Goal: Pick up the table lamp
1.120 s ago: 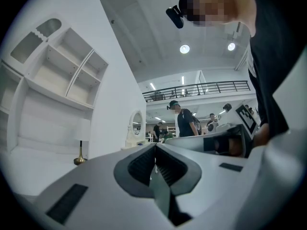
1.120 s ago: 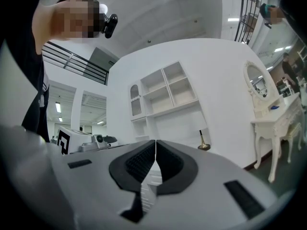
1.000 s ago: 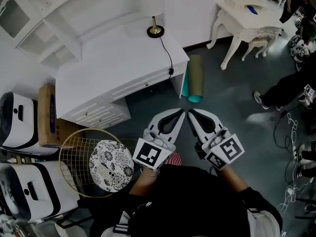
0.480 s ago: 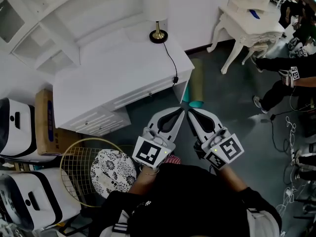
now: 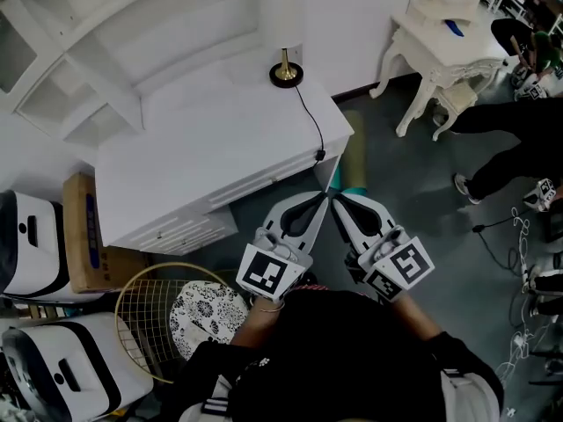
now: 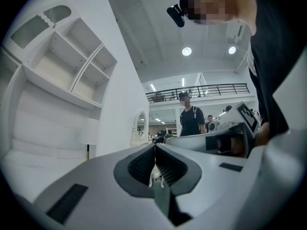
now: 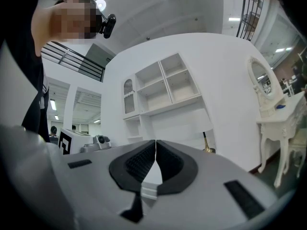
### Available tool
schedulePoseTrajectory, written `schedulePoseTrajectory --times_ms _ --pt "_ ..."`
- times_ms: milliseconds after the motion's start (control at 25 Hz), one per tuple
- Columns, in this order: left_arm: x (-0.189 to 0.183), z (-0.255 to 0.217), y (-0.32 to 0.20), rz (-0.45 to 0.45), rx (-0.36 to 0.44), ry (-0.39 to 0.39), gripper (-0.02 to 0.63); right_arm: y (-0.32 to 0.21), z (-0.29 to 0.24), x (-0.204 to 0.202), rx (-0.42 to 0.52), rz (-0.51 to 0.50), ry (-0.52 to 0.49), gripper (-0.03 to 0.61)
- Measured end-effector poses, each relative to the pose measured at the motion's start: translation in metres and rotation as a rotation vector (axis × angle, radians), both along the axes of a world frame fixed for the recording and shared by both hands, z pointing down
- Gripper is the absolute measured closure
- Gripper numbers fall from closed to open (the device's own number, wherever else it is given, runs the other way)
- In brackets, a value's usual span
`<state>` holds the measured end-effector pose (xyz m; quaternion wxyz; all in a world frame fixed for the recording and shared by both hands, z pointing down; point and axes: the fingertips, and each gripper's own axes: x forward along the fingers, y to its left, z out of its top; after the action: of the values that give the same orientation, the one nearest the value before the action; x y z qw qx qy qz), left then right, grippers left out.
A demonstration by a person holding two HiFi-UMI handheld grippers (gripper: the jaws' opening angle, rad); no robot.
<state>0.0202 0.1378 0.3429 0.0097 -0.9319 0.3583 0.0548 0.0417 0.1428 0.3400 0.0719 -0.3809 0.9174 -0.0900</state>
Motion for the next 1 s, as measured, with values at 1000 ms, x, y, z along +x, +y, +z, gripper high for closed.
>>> schedulePoseTrajectory --times_ms 1000 --pt "-0.013 0.012 -0.027 0.0 -0.02 0.022 0.601 -0.029 0.005 -0.006 -0.001 0.011 0.034 0.561"
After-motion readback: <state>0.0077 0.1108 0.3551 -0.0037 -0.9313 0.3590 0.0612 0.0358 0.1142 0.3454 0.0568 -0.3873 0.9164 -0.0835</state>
